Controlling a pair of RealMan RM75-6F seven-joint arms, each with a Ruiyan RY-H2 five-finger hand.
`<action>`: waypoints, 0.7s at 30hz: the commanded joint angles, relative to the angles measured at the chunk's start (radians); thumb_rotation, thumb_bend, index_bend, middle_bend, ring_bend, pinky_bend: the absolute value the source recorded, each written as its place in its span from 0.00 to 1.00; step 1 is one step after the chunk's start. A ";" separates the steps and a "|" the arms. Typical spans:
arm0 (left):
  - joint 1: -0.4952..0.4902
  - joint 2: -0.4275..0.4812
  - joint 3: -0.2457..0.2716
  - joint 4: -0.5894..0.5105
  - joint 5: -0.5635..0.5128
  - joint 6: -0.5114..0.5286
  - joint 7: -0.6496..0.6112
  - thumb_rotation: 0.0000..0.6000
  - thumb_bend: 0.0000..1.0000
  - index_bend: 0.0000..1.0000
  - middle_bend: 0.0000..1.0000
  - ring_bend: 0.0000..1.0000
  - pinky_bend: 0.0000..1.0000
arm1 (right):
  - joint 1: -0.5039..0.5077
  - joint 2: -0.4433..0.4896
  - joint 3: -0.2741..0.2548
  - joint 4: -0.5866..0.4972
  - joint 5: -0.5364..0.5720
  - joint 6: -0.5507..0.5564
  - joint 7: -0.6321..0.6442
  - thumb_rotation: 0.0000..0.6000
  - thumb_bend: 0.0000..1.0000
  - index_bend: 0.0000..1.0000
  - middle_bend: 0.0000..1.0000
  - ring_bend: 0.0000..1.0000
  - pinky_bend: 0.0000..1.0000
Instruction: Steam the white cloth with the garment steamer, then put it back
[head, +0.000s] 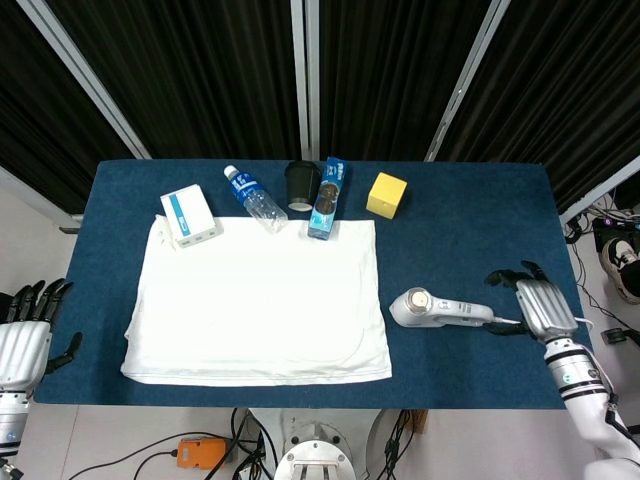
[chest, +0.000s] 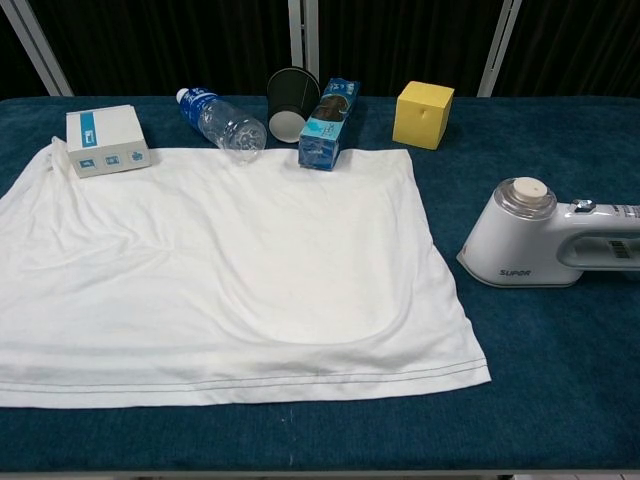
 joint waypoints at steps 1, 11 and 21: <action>-0.004 -0.004 0.000 0.010 -0.004 -0.010 -0.009 1.00 0.30 0.09 0.09 0.00 0.00 | 0.066 -0.035 0.010 -0.047 0.106 -0.054 -0.172 1.00 0.05 0.43 0.44 0.41 0.14; -0.018 -0.018 0.001 0.043 -0.004 -0.032 -0.027 1.00 0.30 0.09 0.09 0.00 0.00 | 0.149 -0.133 0.000 -0.057 0.298 -0.046 -0.397 1.00 0.05 0.49 0.49 0.46 0.13; -0.021 -0.024 0.005 0.059 -0.002 -0.036 -0.045 1.00 0.30 0.09 0.09 0.00 0.00 | 0.180 -0.187 -0.008 -0.034 0.363 -0.026 -0.447 1.00 0.05 0.54 0.54 0.55 0.13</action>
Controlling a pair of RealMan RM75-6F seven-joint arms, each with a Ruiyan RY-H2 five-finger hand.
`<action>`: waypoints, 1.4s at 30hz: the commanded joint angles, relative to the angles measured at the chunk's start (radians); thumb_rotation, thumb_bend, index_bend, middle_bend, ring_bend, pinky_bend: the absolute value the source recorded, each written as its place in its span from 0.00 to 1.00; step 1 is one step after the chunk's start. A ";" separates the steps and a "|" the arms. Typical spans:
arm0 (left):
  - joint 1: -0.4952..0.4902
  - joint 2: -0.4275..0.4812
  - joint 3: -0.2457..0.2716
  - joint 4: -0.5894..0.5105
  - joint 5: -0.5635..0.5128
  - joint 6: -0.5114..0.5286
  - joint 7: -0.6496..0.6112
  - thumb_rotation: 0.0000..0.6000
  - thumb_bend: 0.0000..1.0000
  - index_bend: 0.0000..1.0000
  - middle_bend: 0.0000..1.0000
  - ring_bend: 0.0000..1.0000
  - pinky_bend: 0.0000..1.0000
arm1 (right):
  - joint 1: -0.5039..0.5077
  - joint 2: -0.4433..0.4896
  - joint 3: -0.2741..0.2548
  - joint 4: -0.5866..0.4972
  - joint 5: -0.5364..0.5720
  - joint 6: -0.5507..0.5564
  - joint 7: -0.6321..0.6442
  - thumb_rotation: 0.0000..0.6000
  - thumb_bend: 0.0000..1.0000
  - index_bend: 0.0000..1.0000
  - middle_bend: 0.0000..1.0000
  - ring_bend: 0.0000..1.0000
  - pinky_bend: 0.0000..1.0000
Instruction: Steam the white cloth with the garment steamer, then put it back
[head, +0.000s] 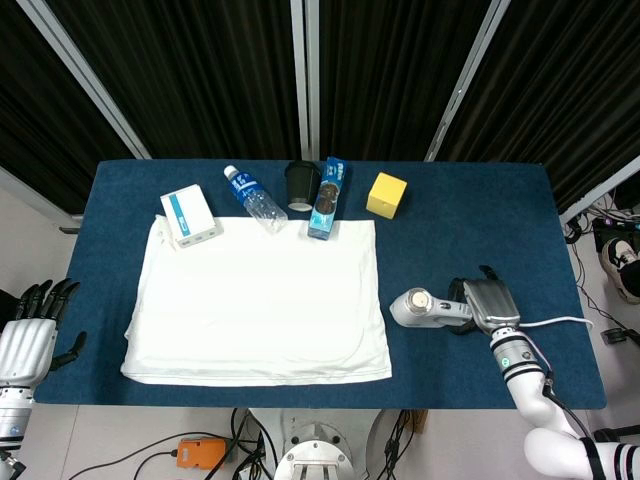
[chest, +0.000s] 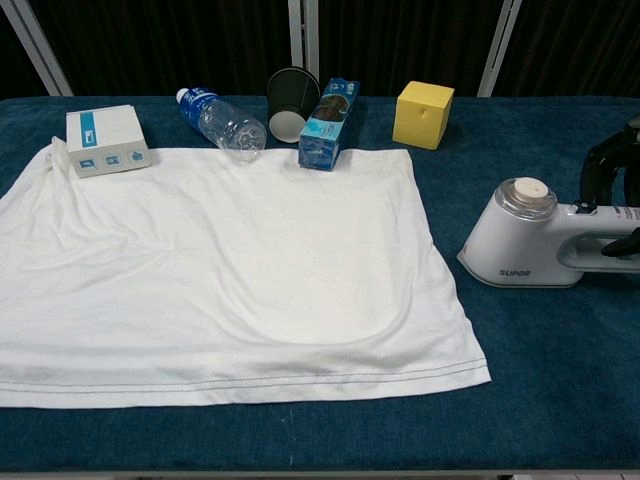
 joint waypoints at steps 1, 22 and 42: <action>0.000 -0.001 0.002 0.003 -0.001 -0.003 0.000 1.00 0.30 0.09 0.09 0.00 0.00 | 0.008 -0.006 -0.004 0.010 0.015 -0.003 -0.005 1.00 0.05 0.54 0.54 0.55 0.13; 0.002 -0.011 0.008 0.013 -0.009 -0.009 -0.004 1.00 0.30 0.09 0.09 0.00 0.00 | 0.040 -0.026 -0.028 0.046 0.091 -0.054 0.033 1.00 0.05 0.57 0.56 0.57 0.13; -0.004 -0.038 0.010 0.037 -0.007 -0.019 -0.017 1.00 0.30 0.09 0.09 0.00 0.00 | 0.051 -0.010 -0.062 0.048 0.137 -0.137 0.119 1.00 0.05 0.62 0.61 0.63 0.13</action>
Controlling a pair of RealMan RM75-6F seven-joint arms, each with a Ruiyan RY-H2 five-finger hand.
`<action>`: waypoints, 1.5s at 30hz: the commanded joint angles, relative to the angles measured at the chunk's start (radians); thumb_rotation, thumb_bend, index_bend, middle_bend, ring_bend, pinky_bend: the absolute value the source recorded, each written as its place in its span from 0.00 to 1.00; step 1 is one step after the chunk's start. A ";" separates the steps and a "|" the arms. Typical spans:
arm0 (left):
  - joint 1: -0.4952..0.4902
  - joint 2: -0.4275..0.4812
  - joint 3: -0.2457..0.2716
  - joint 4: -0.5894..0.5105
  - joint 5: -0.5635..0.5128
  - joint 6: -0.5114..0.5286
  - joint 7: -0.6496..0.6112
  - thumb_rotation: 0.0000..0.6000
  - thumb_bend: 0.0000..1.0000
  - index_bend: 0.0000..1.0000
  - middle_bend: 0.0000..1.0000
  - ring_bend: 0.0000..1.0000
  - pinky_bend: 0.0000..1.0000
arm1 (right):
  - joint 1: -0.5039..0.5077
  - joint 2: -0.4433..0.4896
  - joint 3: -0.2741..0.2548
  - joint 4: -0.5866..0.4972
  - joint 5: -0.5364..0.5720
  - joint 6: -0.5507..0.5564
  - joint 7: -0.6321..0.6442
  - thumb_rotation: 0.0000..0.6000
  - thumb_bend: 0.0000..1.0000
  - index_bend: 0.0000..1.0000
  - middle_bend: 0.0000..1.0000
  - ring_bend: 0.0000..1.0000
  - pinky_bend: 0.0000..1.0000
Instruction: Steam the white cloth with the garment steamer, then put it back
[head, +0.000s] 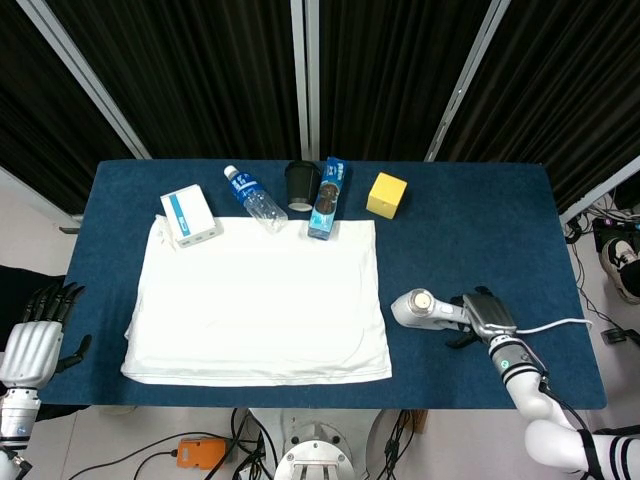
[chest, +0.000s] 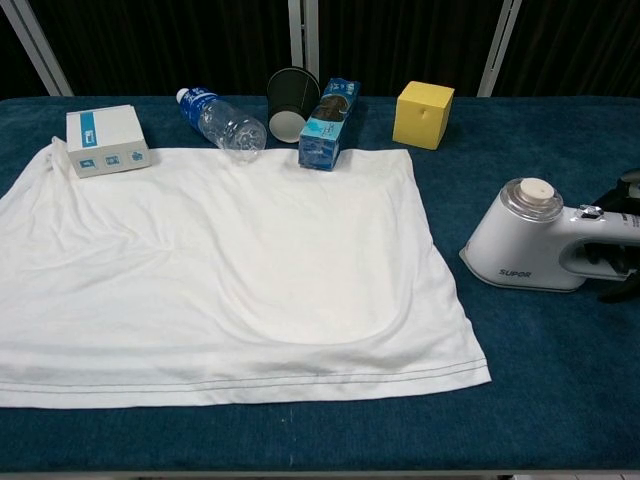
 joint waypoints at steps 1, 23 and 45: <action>0.000 -0.003 0.000 0.003 0.001 0.000 -0.003 1.00 0.30 0.09 0.09 0.00 0.00 | 0.003 -0.002 -0.002 -0.002 0.001 -0.006 0.007 1.00 0.05 0.63 0.61 0.63 0.13; -0.074 -0.034 0.013 0.012 0.074 -0.061 0.010 1.00 0.32 0.09 0.09 0.00 0.00 | -0.013 -0.020 0.045 0.122 -0.282 -0.045 0.252 1.00 0.39 1.00 0.92 0.95 0.61; -0.401 -0.183 -0.023 -0.013 0.016 -0.520 -0.025 0.38 0.51 0.09 0.09 0.00 0.00 | 0.180 0.046 0.165 0.113 -0.342 -0.206 0.325 1.00 0.47 1.00 0.94 0.97 0.65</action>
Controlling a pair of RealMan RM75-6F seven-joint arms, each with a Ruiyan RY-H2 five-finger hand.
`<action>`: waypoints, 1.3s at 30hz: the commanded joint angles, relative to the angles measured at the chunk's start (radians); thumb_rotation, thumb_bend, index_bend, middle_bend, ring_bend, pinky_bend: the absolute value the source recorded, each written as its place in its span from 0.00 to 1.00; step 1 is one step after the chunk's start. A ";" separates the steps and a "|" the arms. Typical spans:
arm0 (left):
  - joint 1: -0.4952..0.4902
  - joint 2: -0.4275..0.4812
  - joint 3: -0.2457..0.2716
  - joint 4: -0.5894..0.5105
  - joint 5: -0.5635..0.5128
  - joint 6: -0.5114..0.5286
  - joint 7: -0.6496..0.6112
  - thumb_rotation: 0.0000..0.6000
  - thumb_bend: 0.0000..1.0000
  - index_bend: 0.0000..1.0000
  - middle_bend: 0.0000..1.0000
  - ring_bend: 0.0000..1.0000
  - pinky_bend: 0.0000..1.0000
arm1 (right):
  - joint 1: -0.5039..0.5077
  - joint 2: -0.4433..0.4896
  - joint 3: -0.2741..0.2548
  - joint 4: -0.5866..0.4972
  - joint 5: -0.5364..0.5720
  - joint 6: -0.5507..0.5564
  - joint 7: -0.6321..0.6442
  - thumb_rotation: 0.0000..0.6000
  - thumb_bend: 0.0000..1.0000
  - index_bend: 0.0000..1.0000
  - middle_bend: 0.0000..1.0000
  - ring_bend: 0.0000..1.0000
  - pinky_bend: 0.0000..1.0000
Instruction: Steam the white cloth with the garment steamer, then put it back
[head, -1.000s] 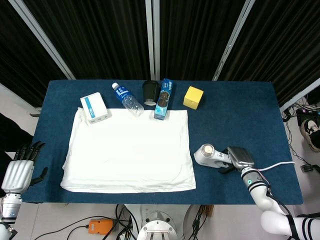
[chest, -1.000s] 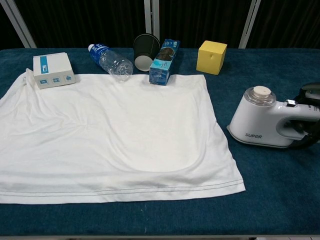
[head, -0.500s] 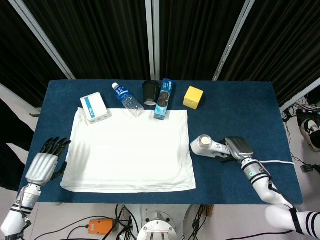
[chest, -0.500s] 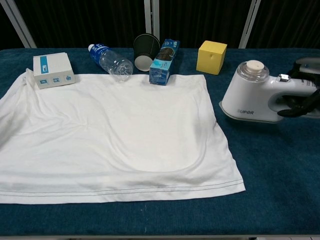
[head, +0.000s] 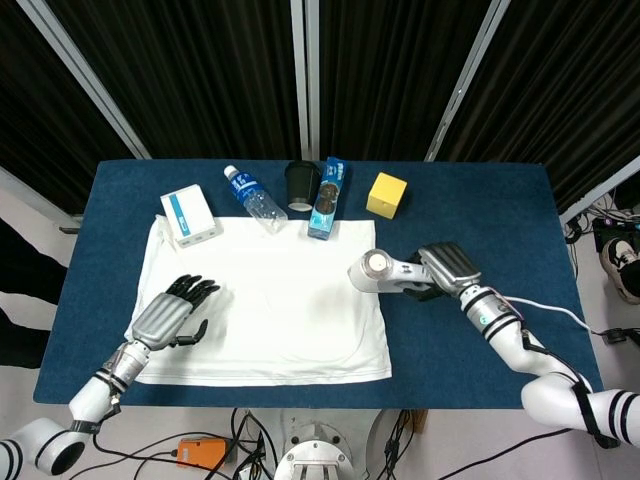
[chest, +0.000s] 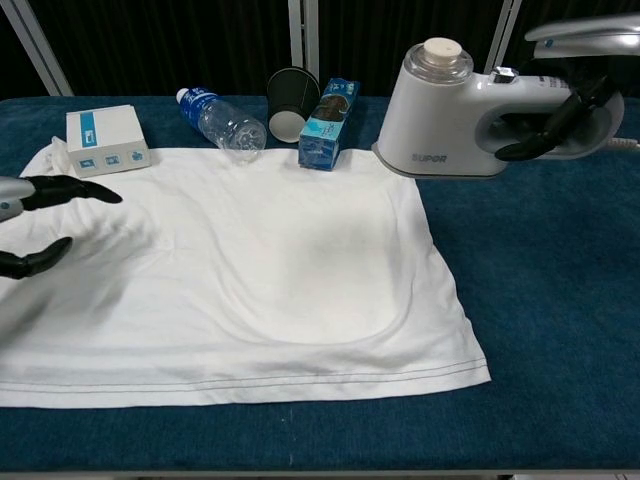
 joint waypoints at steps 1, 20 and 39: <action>-0.043 -0.049 -0.012 0.026 -0.071 -0.074 0.003 0.36 0.51 0.09 0.09 0.00 0.00 | 0.028 -0.029 0.003 0.026 0.038 -0.017 -0.023 1.00 0.47 1.00 0.94 0.97 0.65; -0.070 -0.116 0.013 0.073 -0.122 -0.086 0.056 0.19 0.54 0.09 0.07 0.00 0.00 | 0.175 -0.250 -0.056 0.183 0.178 -0.078 -0.162 1.00 0.47 1.00 0.94 0.97 0.65; -0.073 -0.118 0.035 0.074 -0.133 -0.066 0.080 0.20 0.54 0.09 0.07 0.00 0.00 | 0.170 -0.369 -0.153 0.186 -0.026 -0.055 -0.147 1.00 0.47 1.00 0.94 0.97 0.65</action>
